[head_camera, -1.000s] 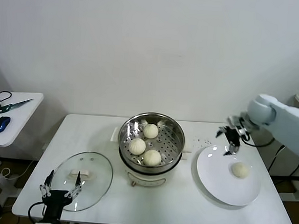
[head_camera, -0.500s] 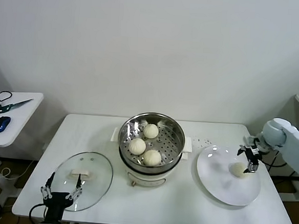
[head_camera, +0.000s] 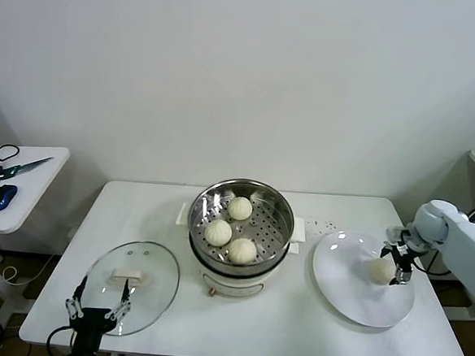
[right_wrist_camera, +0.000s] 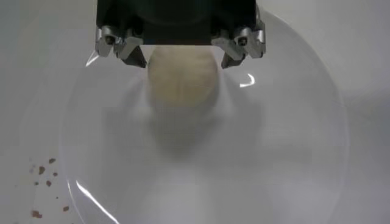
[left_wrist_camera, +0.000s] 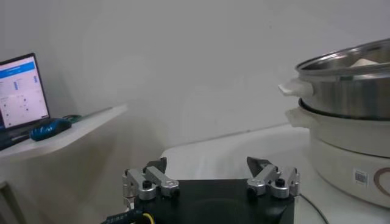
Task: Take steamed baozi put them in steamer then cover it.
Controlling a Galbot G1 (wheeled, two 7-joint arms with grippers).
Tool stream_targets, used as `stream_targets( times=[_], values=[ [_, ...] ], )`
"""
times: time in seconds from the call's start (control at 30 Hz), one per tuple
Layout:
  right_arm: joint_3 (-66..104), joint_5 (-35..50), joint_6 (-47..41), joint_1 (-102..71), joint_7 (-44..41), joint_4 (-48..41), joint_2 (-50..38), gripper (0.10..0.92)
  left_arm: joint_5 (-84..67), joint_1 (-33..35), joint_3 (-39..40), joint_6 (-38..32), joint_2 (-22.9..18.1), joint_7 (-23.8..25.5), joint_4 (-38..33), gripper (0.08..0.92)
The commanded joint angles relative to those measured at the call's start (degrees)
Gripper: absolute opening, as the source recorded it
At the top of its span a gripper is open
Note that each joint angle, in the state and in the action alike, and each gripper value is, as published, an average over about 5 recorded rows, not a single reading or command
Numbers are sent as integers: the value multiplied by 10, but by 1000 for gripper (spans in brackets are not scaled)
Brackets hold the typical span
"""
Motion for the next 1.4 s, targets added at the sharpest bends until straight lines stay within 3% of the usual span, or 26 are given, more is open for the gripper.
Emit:
stream_targets(
  times=[0.03, 0.17, 0.33, 0.6, 0.97, 1.2, 1.4],
  values=[
    [17, -12, 3, -16, -1, -17, 12, 822, 2, 0, 0, 0, 0, 0, 0, 823],
    [15, -12, 5, -11, -3, -23, 17, 799, 3, 2, 0, -1, 0, 0, 0, 823],
    [13, -11, 6, -8, -8, -26, 18, 710, 4, 3, -1, -2, -1, -1, 0, 823],
    [-10, 39, -7, 10, -9, -14, 7, 691, 4, 3, 0, -3, -2, -1, 0, 823],
    [-253, 283, -82, 258, 14, 51, 18, 687, 10, 12, 11, -1, -2, 35, -11, 823],
    [-457, 482, -114, 477, 33, 87, 103, 687, -2, 11, 19, 7, 3, 37, -26, 823],
    [-553, 593, -129, 568, 51, 121, 188, 692, -5, 8, 34, 9, 3, 39, -32, 823]
  ],
)
